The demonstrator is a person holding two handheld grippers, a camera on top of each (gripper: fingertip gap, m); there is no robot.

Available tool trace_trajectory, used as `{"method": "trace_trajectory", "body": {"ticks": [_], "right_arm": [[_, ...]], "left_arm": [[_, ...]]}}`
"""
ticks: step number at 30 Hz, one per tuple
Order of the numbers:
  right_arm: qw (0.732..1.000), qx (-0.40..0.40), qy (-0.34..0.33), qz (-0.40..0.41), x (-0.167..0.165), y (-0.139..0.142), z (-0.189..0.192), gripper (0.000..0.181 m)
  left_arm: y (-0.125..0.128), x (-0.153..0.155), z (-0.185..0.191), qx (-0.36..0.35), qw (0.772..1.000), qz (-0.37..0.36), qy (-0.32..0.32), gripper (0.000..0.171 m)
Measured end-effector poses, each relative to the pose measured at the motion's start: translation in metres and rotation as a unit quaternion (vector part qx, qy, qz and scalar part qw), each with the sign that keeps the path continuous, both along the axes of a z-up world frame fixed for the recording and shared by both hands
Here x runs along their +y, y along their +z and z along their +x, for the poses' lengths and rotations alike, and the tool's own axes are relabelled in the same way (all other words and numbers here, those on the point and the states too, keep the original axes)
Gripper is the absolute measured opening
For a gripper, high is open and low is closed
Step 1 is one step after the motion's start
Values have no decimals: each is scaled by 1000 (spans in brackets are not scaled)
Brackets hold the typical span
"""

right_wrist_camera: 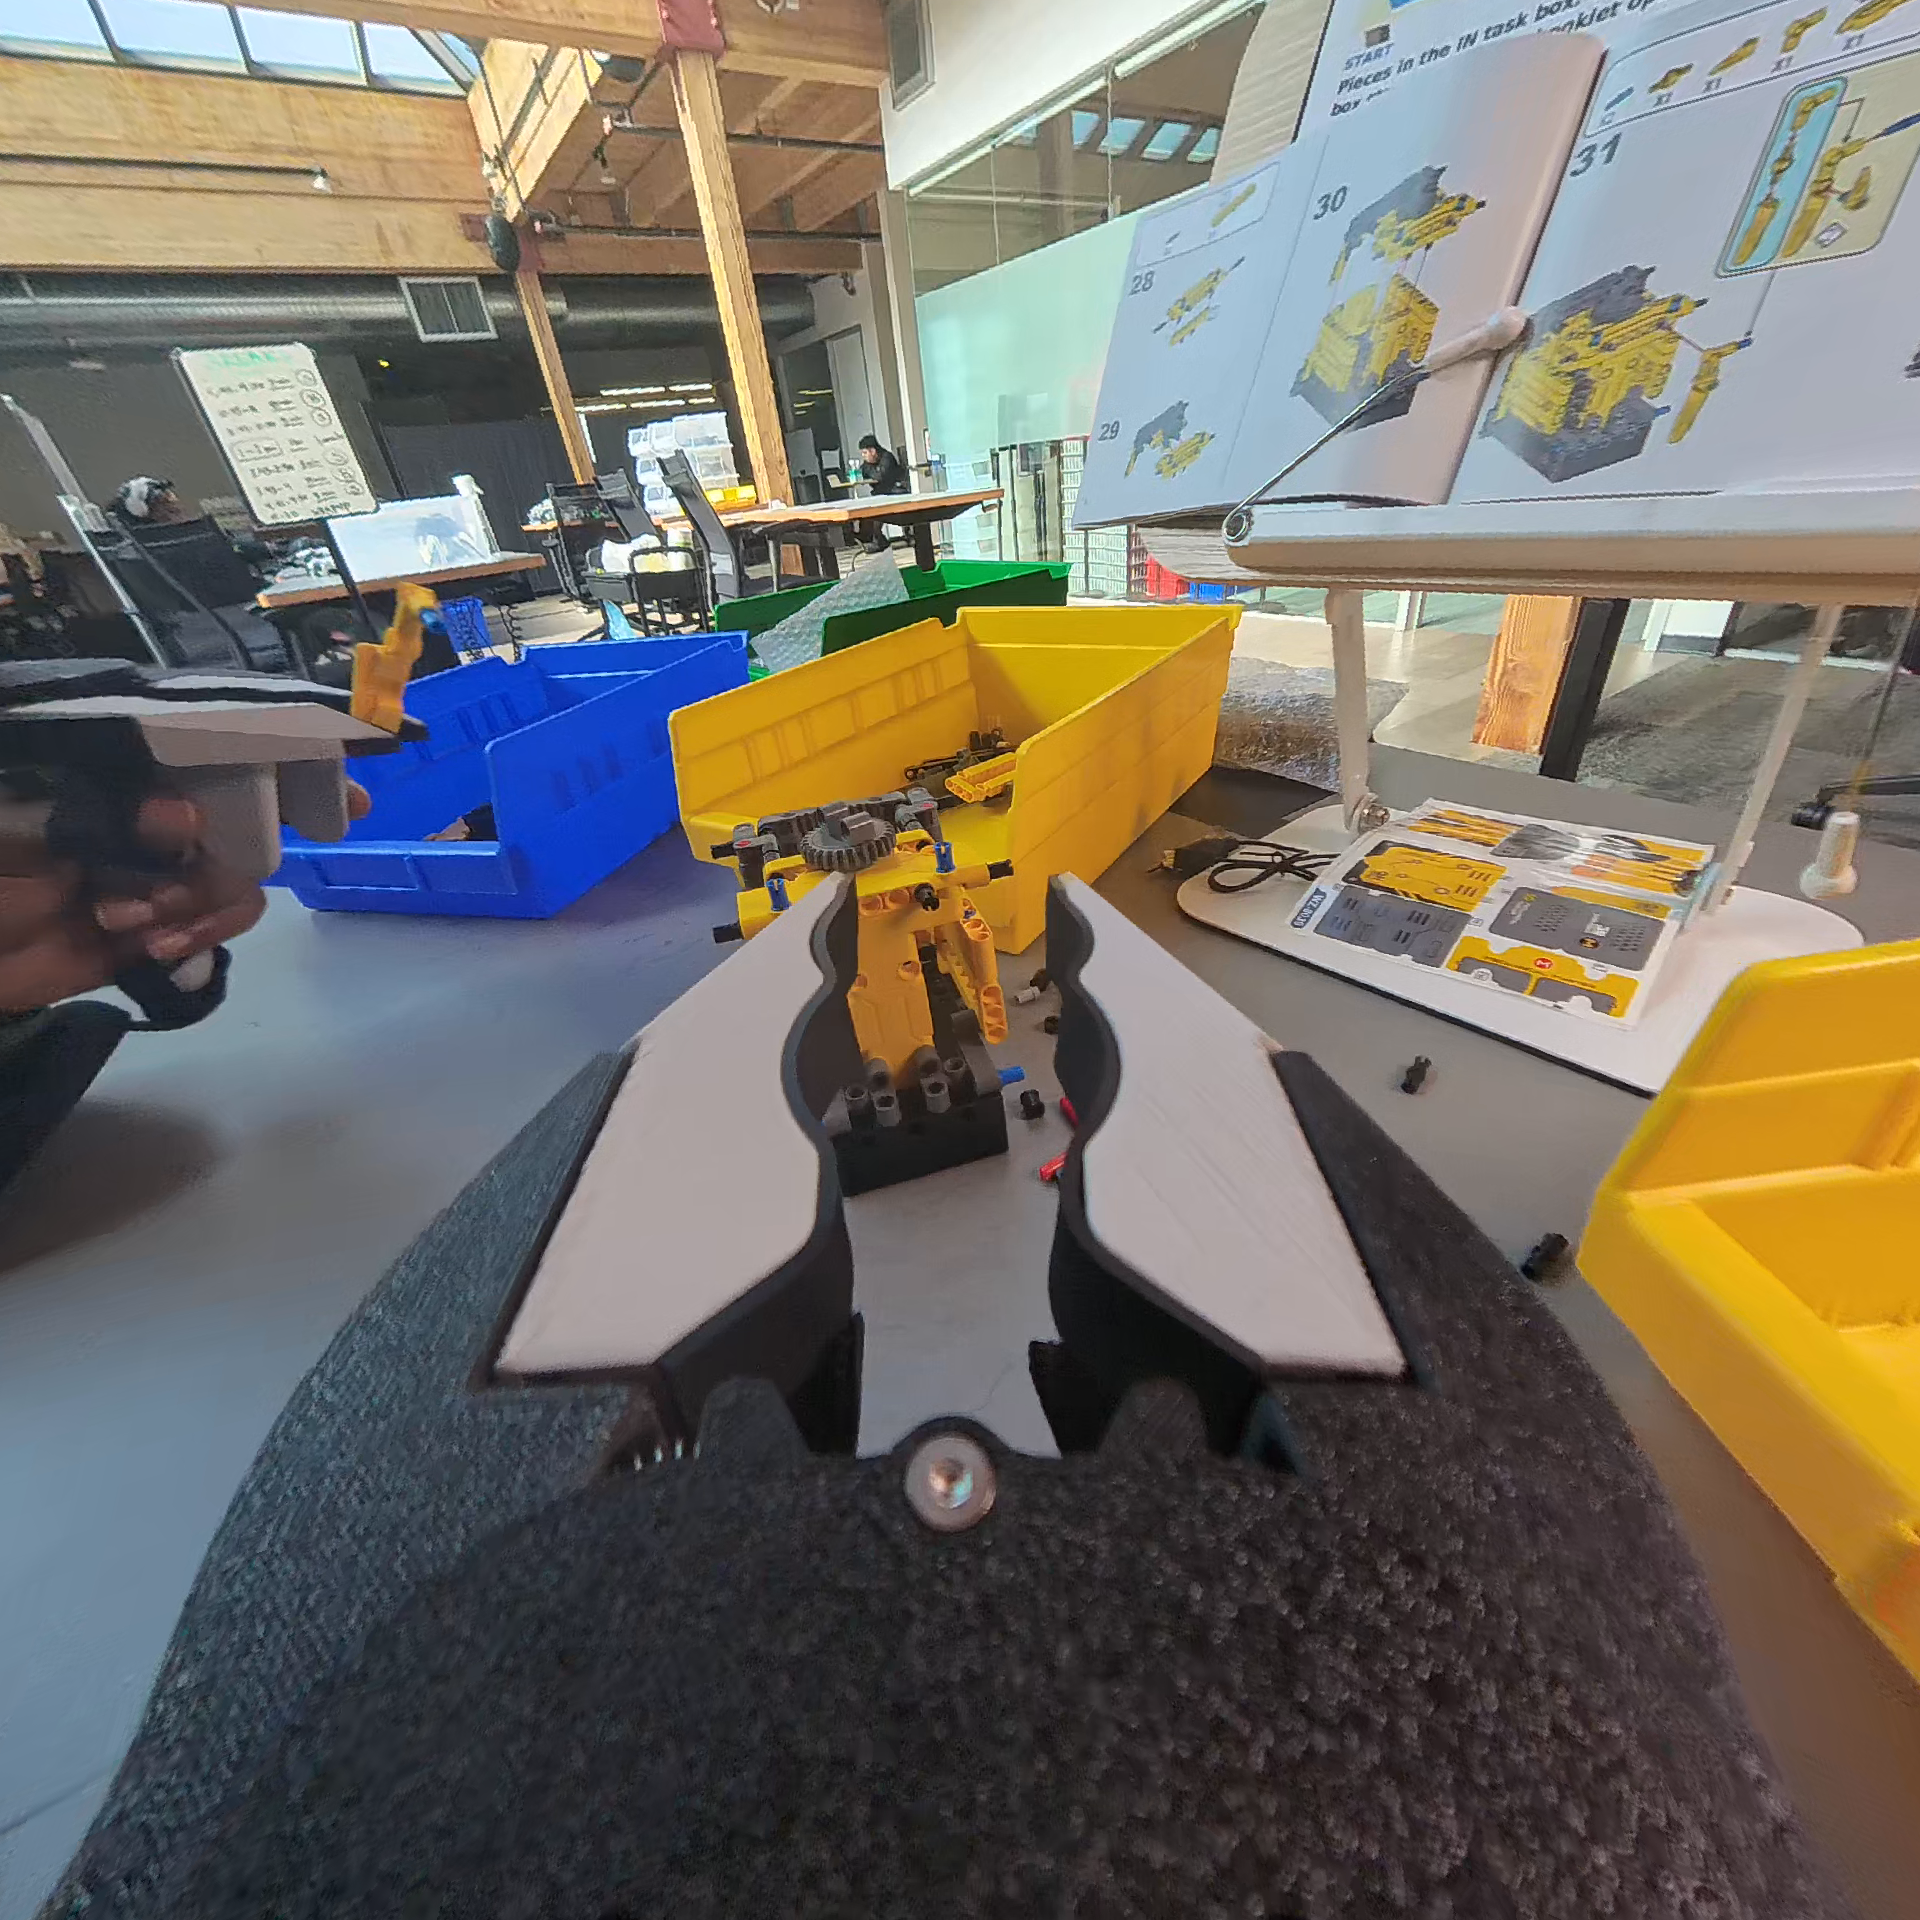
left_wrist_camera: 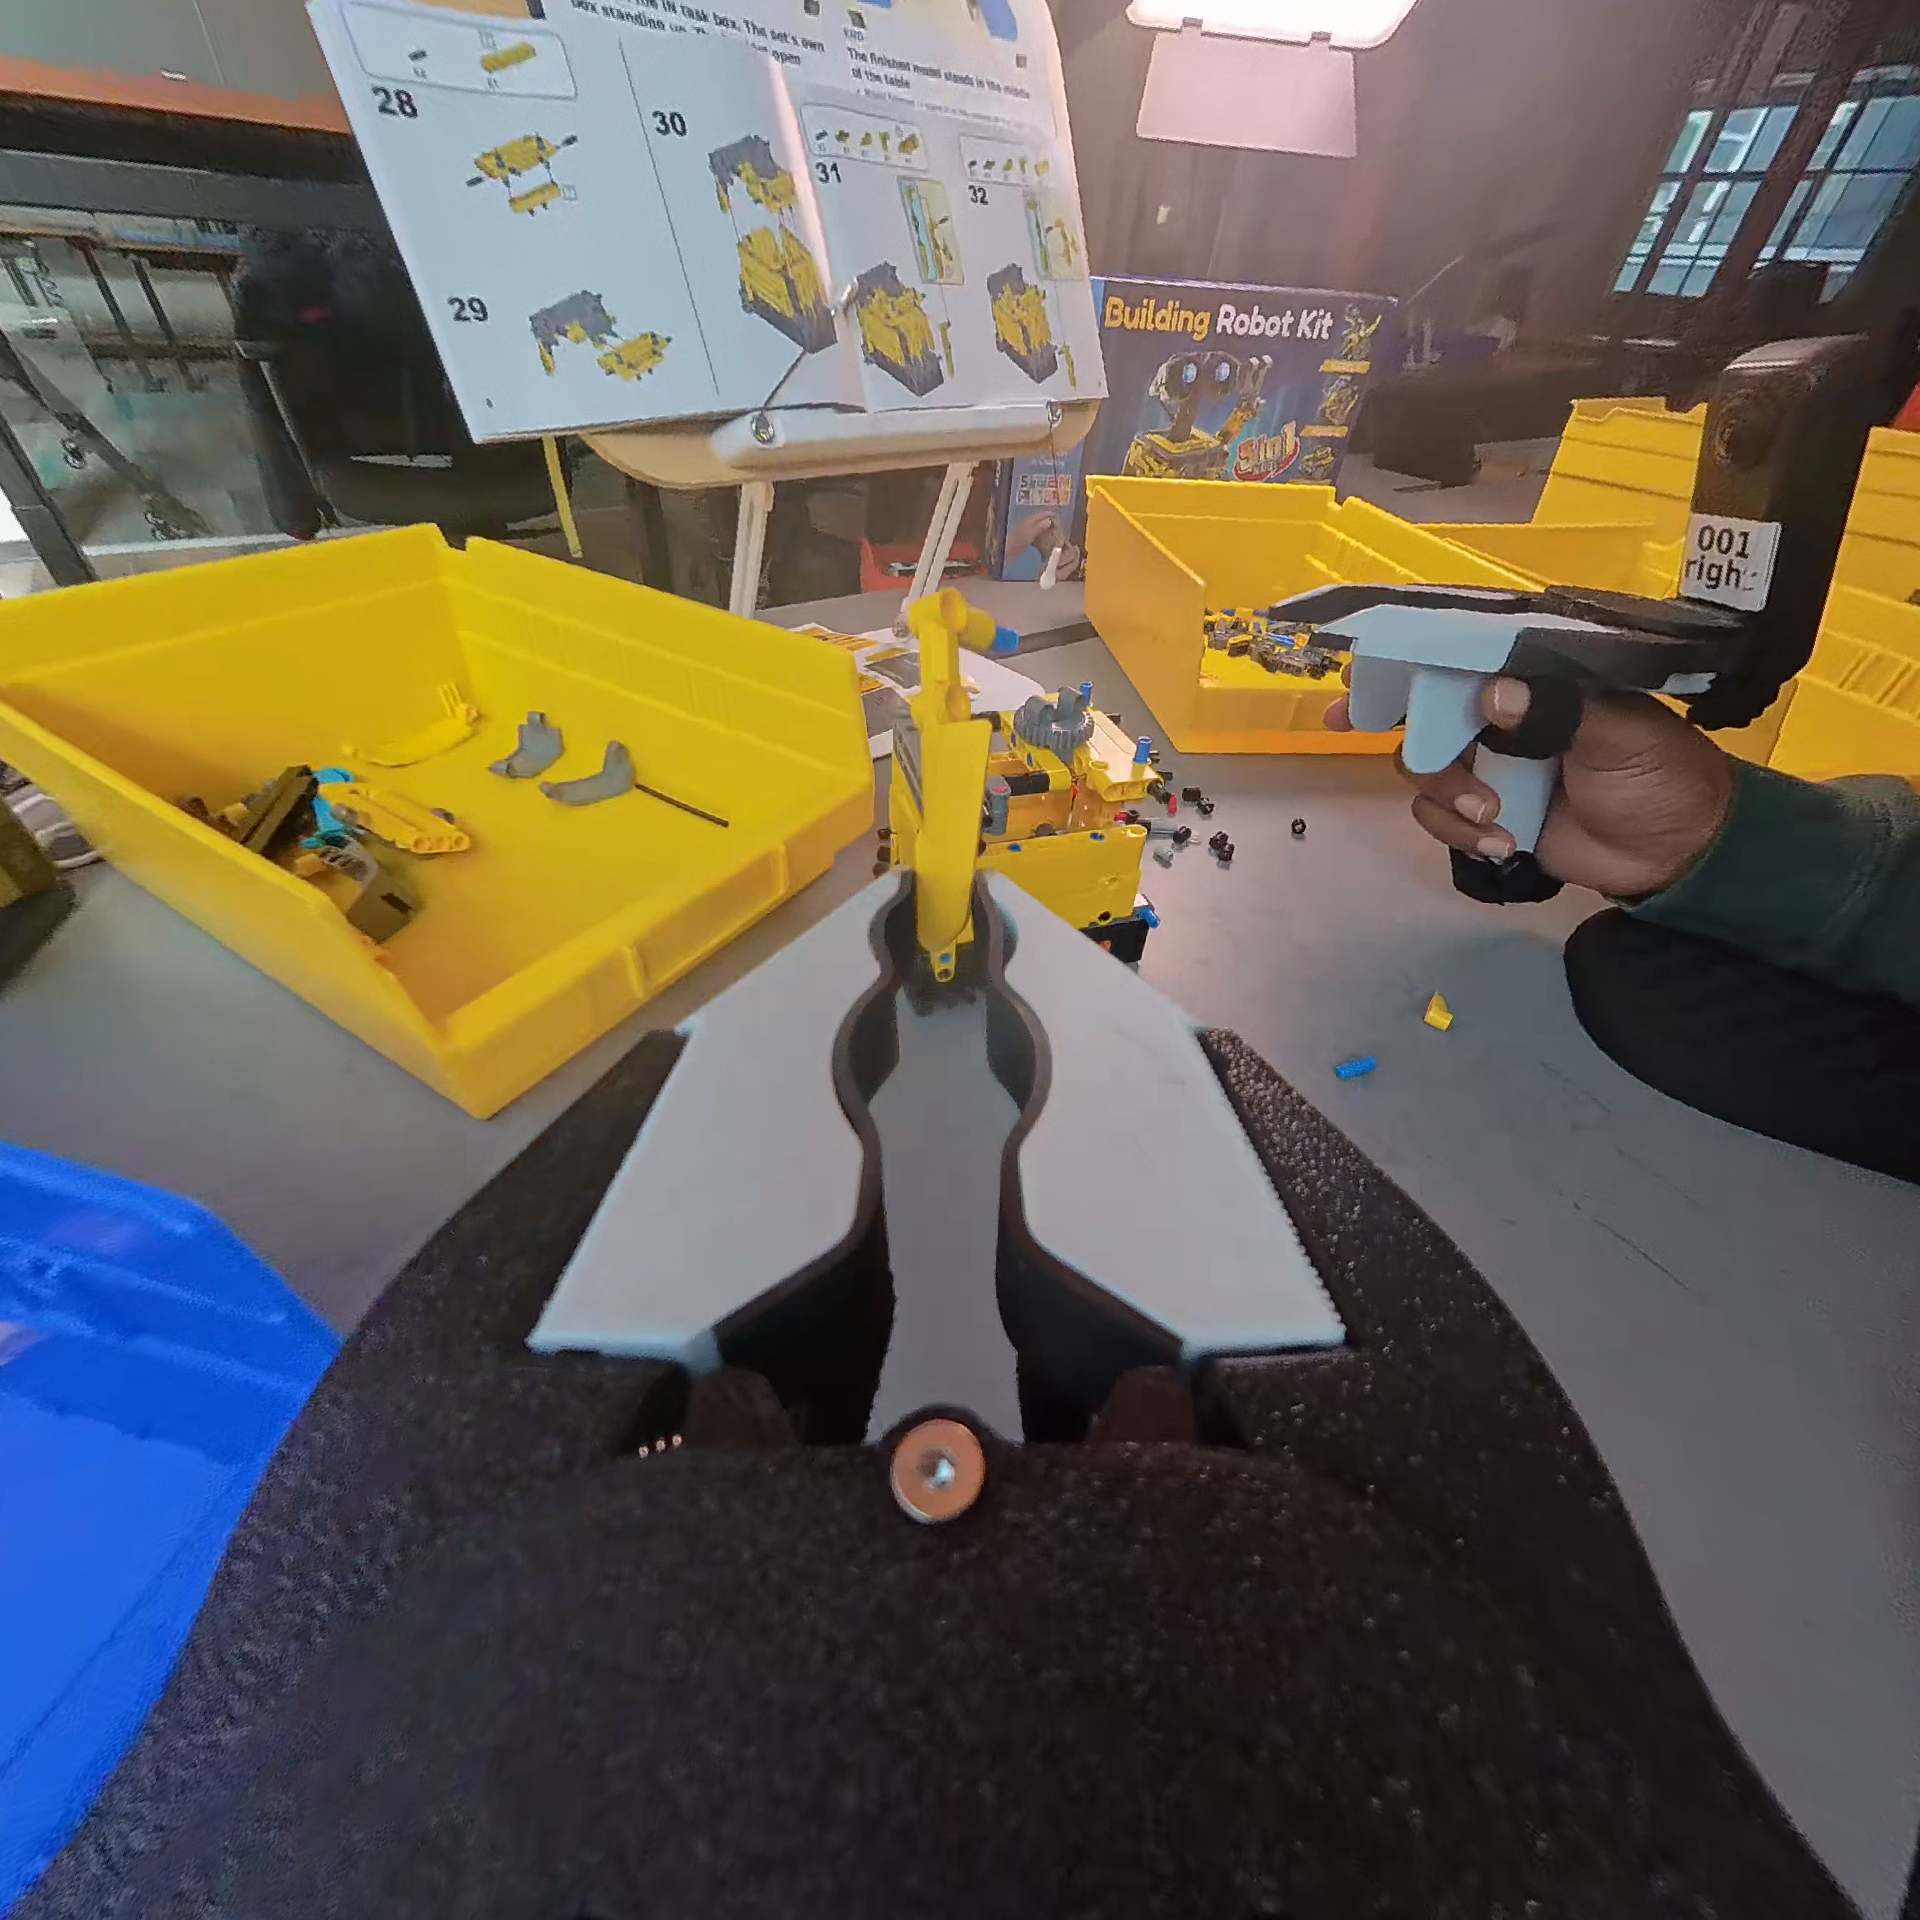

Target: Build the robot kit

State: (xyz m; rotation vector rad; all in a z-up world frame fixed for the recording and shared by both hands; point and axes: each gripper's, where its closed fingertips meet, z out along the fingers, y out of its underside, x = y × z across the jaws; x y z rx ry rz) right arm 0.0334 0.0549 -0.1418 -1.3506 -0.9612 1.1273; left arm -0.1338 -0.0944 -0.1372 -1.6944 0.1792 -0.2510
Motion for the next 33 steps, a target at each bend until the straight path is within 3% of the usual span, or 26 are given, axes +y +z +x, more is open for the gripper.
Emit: {"method": "trace_trajectory", "body": {"ticks": [3, 6, 10, 15, 26, 33], "right_arm": [[999, -7, 33, 3, -17, 0, -8, 34], [989, -53, 138, -16, -64, -11, -23, 32], [954, -147, 260, -35, -140, -42, -45, 44], [928, -194, 319, 13, -194, -62, -62, 49], [909, -229, 339, 82, -224, -81, -66, 52], [941, -151, 278, 121, -188, -47, -58, 49]], "left_arm": [[-16, 36, 4, 1, 1000, 0, -11, 9], [-30, 63, 15, 4, 999, -15, -41, 9], [-23, 83, 19, 19, 999, 7, -42, 9], [-28, 100, 33, 58, 997, 23, -42, 9], [-35, 126, 72, 126, 988, 50, -70, 8], [-36, 123, 74, 157, 985, 47, -56, 8]]}}
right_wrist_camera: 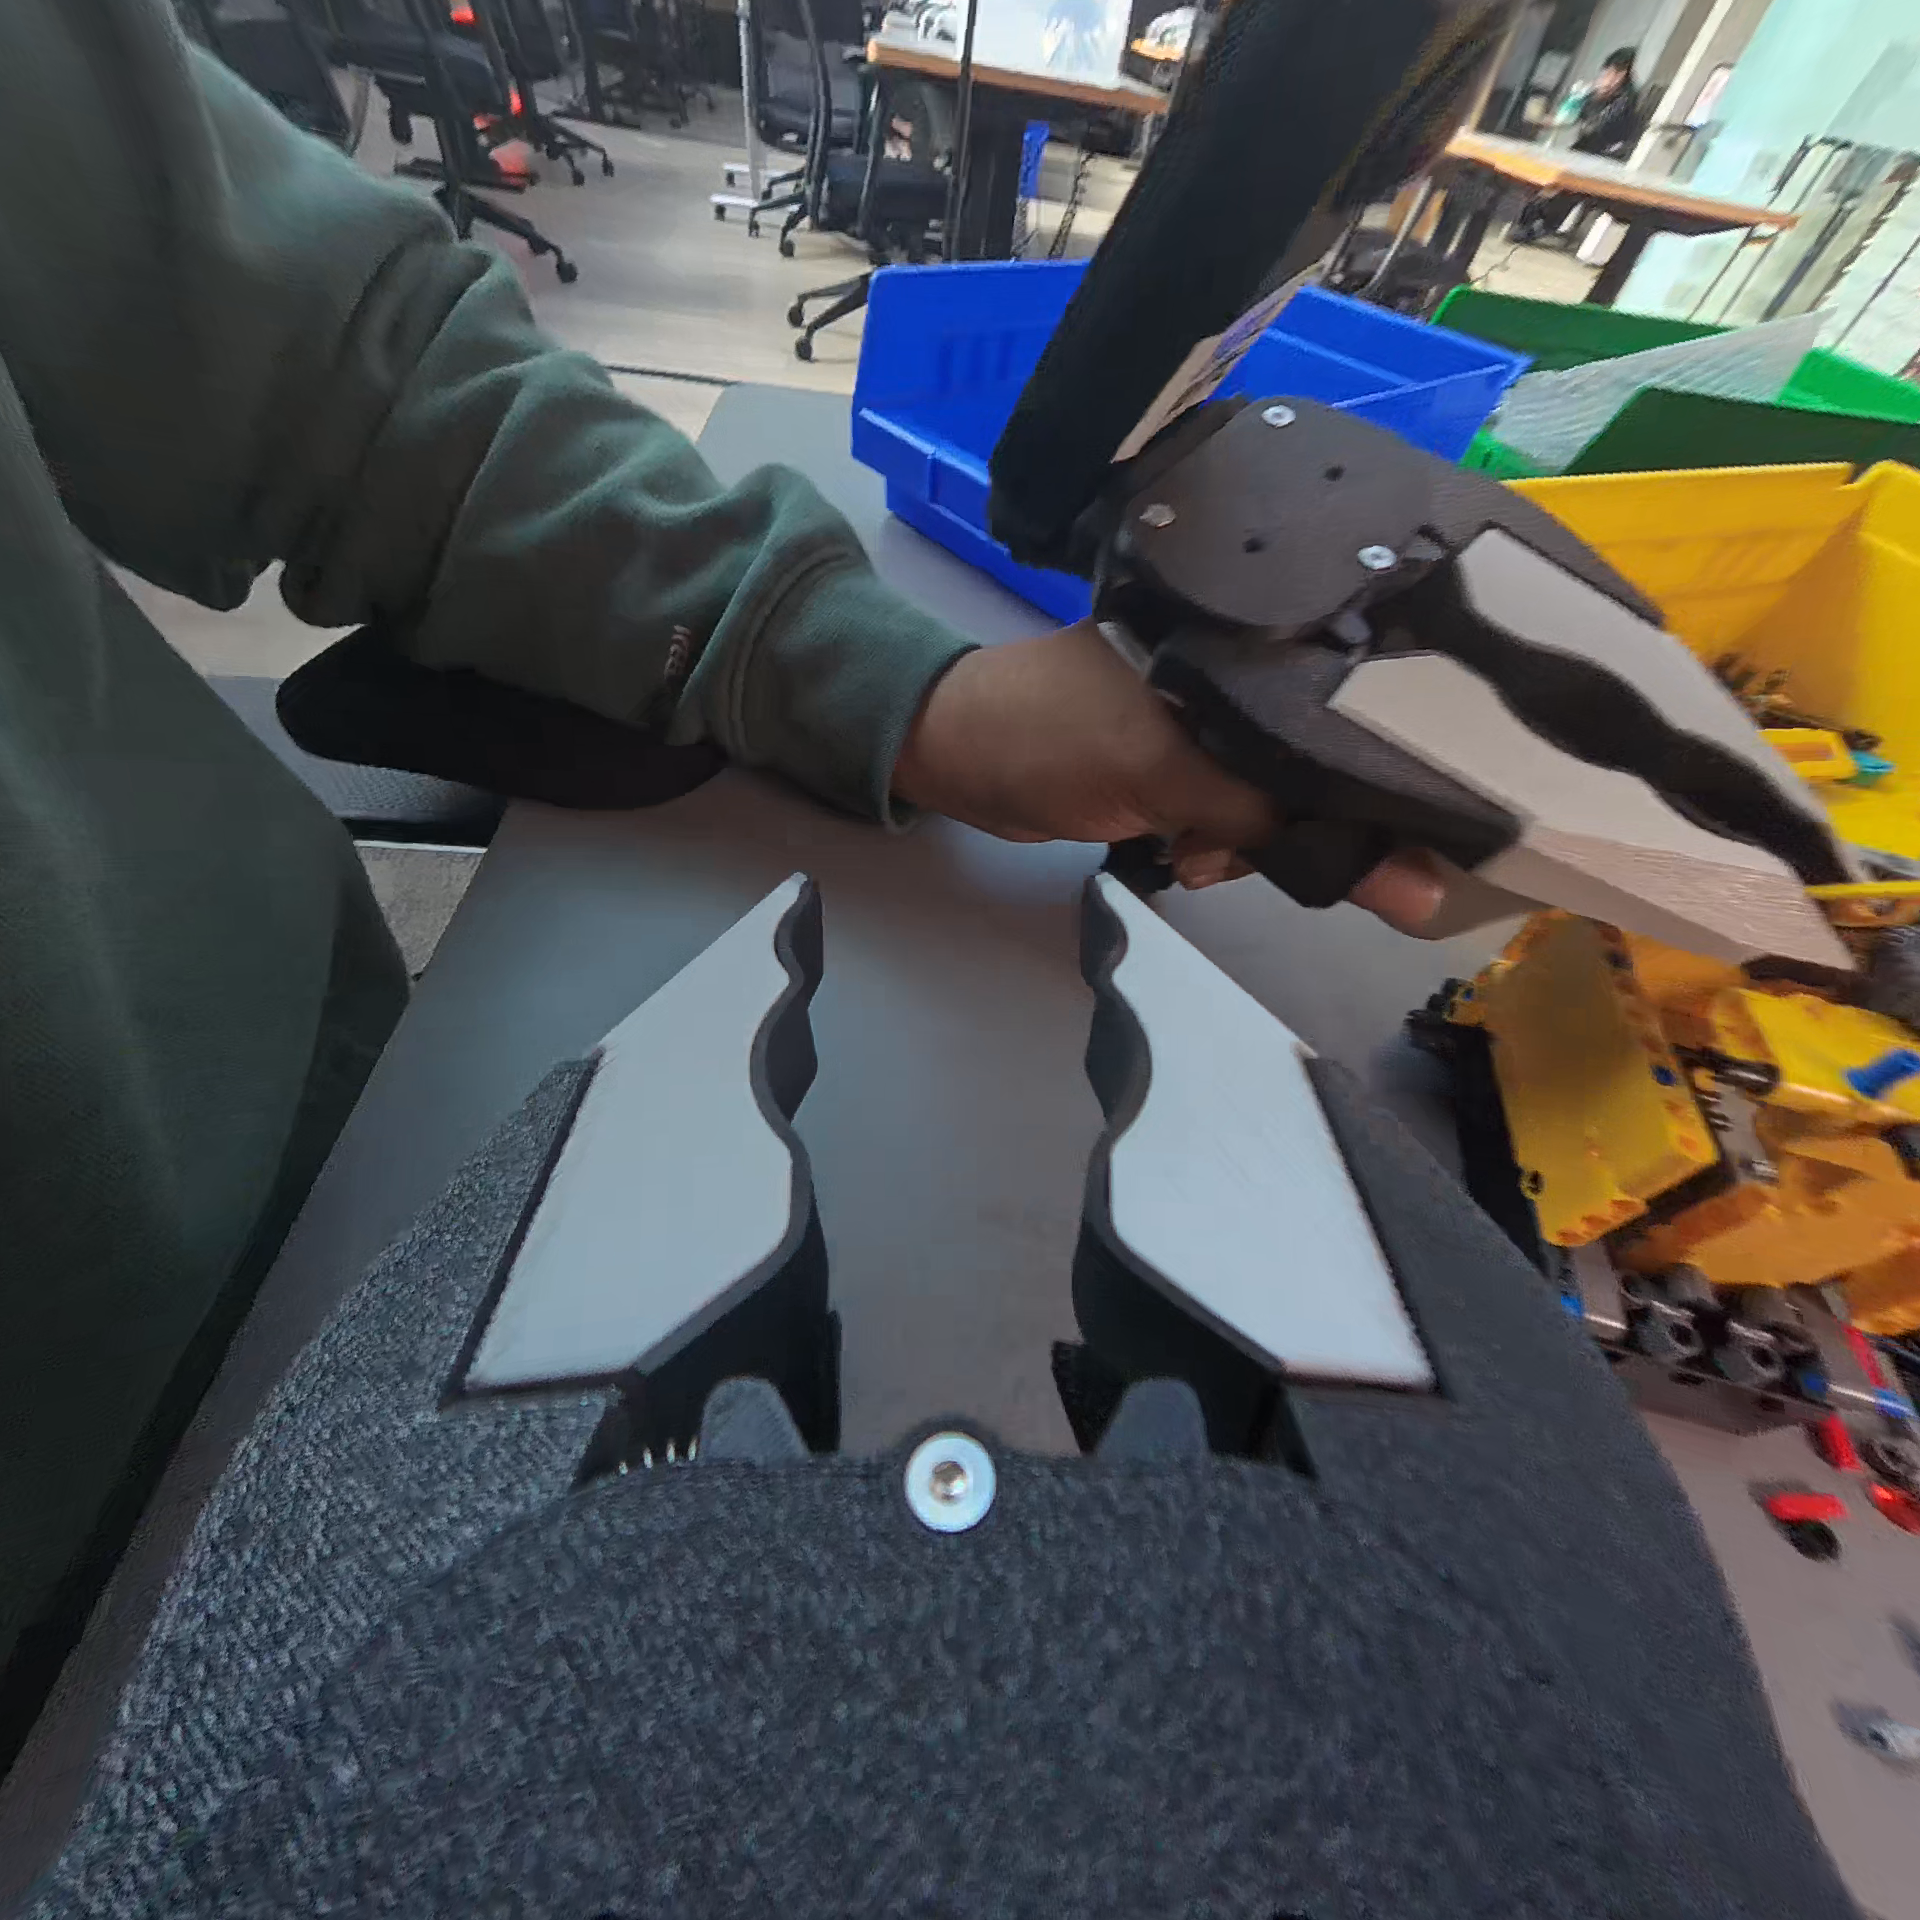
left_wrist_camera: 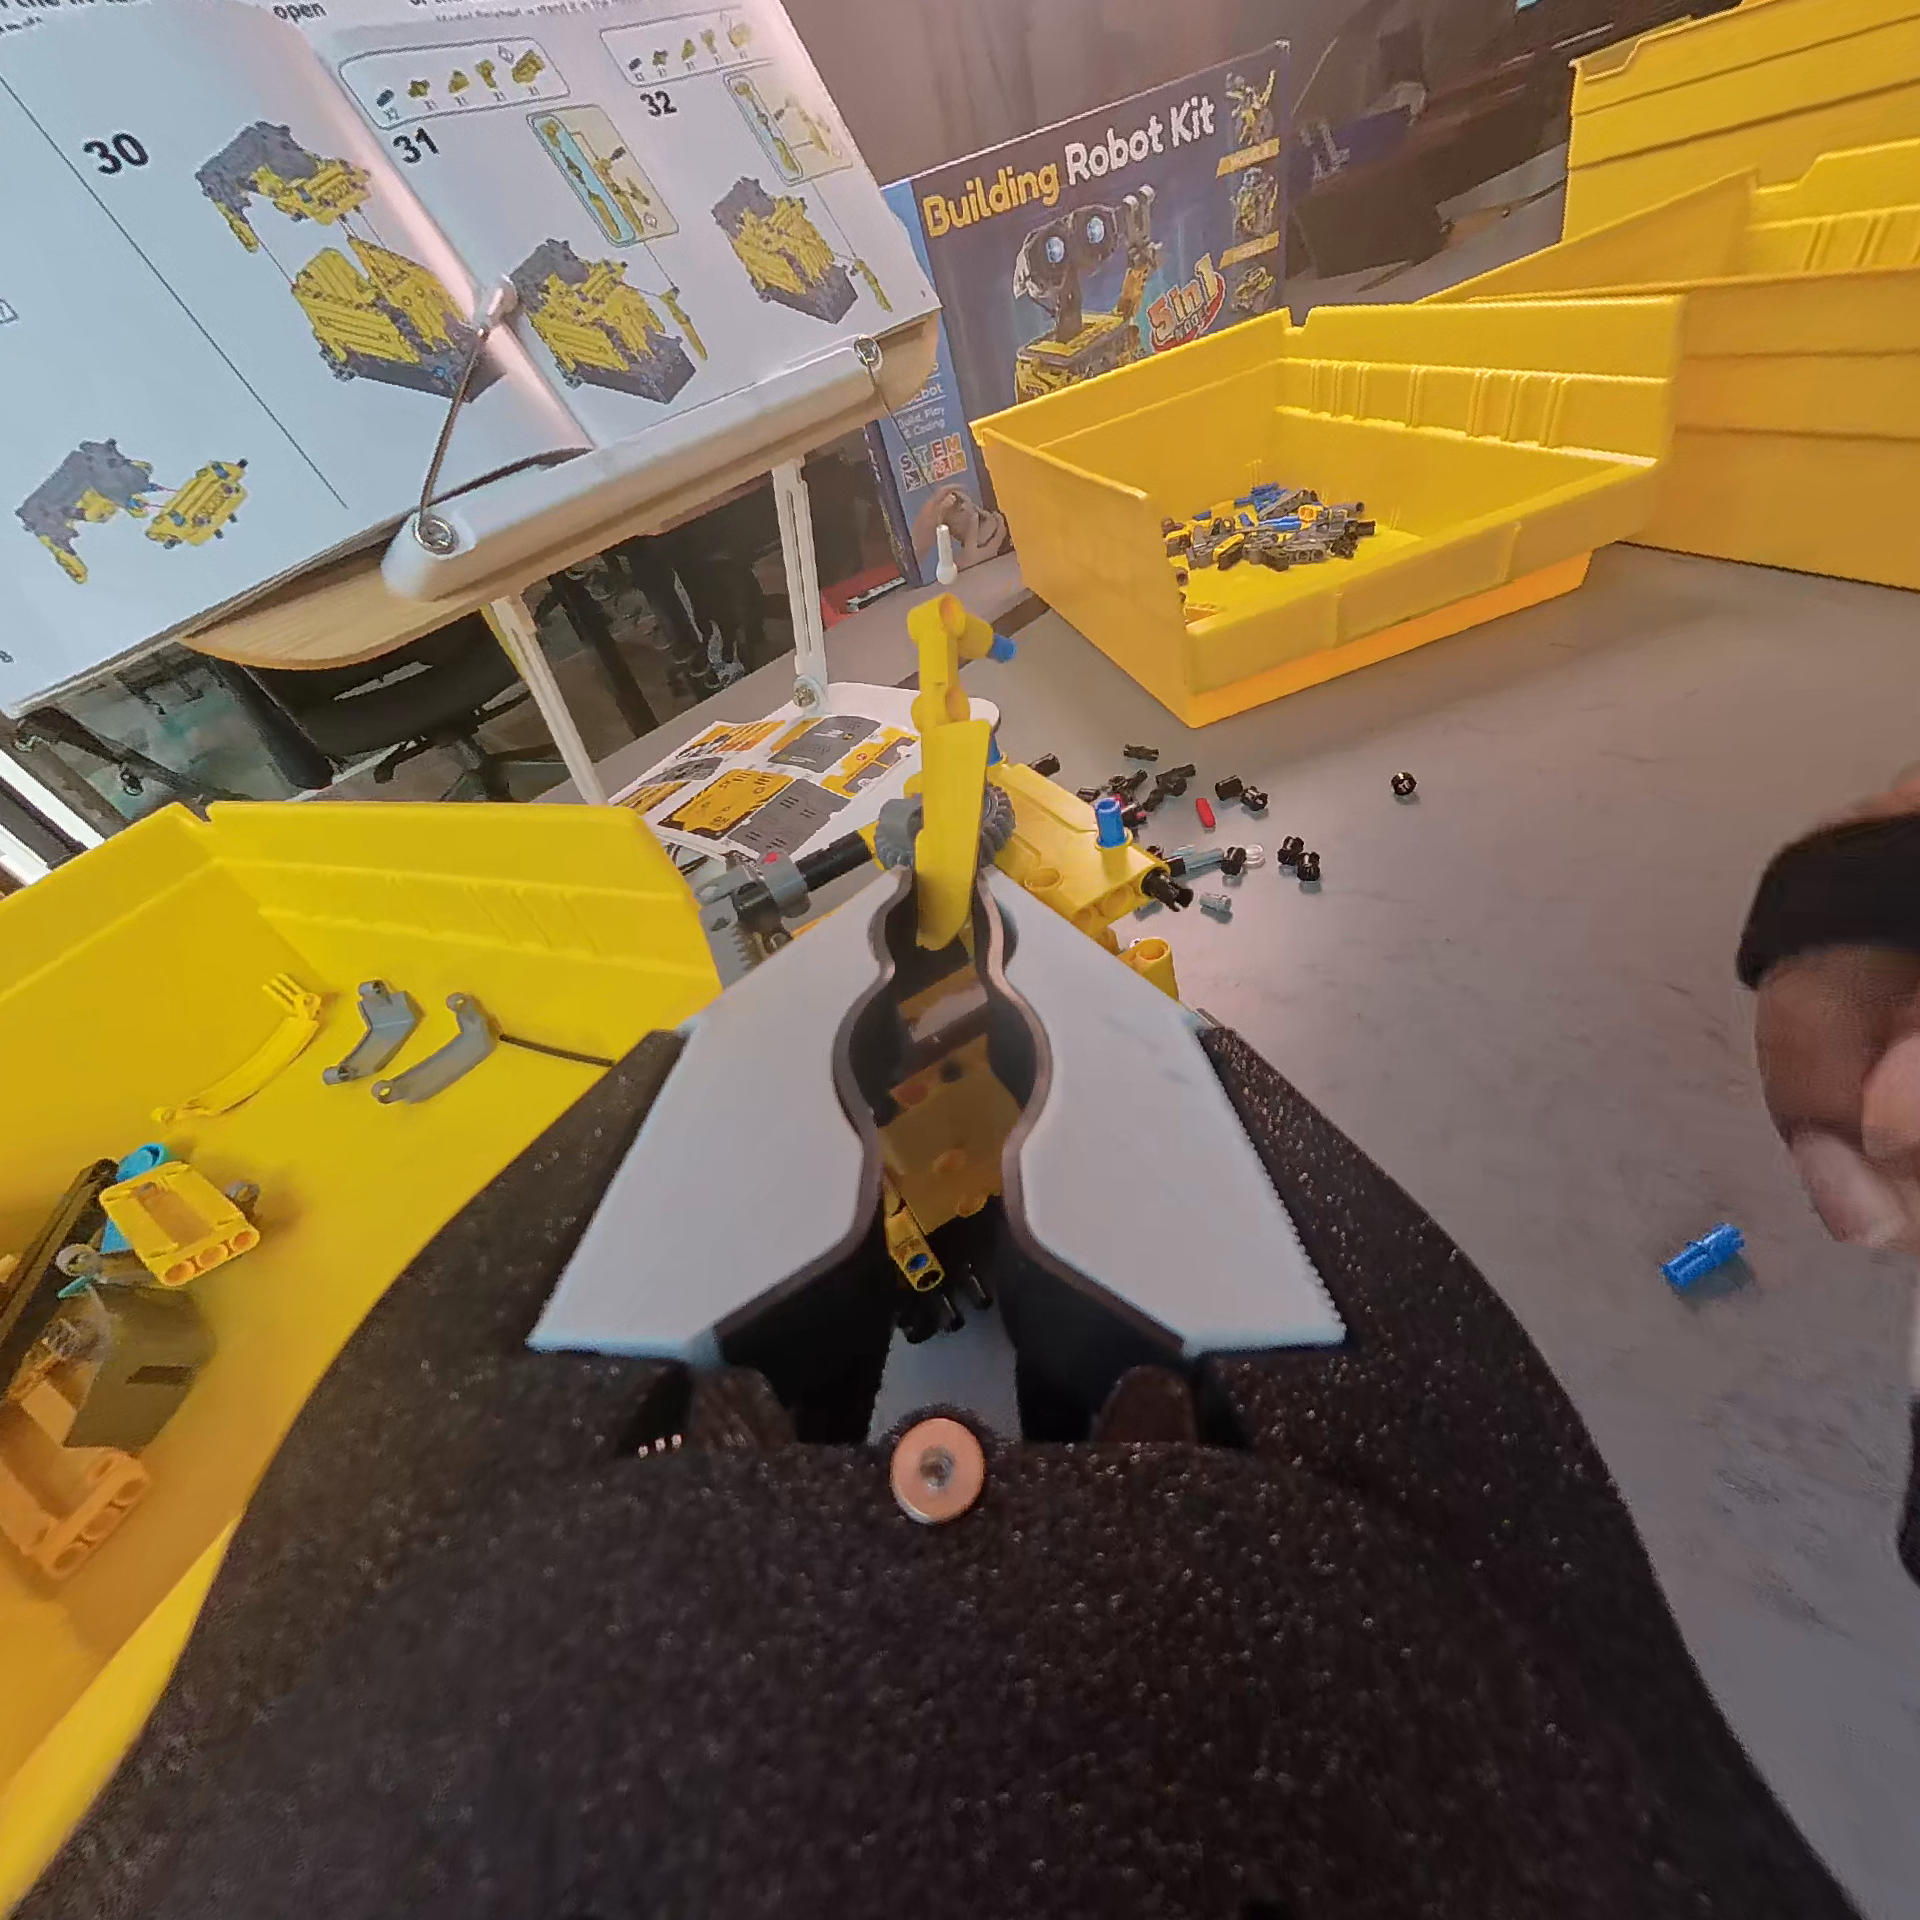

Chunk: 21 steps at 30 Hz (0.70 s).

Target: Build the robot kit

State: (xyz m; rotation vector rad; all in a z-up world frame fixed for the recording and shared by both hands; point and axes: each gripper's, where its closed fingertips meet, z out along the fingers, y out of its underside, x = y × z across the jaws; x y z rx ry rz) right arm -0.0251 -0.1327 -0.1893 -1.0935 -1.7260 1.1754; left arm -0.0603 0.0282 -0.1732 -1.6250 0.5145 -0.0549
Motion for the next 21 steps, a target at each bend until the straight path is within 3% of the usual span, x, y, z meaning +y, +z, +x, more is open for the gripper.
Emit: {"method": "trace_trajectory", "body": {"ticks": [6, 9, 11, 13, 16, 20, 21], "right_arm": [[987, 91, -125, -32, 74, 39, 16, 47], [978, 100, -173, -54, 106, 42, 27, 44], [983, 52, -170, -40, 116, 27, 33, 35], [990, -69, -118, -27, 106, -10, 44, 34], [970, -239, -36, -3, 81, -70, 68, 33], [962, -271, -7, 19, 66, -84, 60, 3], [962, -271, -4, 23, 65, -83, 58, 3]], "left_arm": [[3, -3, 1, 17, 1000, 14, 0, 8], [5, -7, 5, 7, 1000, 16, -11, 8], [6, -8, 7, 0, 1000, 15, -19, 9], [7, -8, 9, 1, 1000, 15, -24, 9], [6, -9, 10, -5, 999, 10, -30, 9], [6, -10, 10, -14, 999, 5, -36, 9], [5, -11, 11, -15, 999, 3, -39, 9]]}}
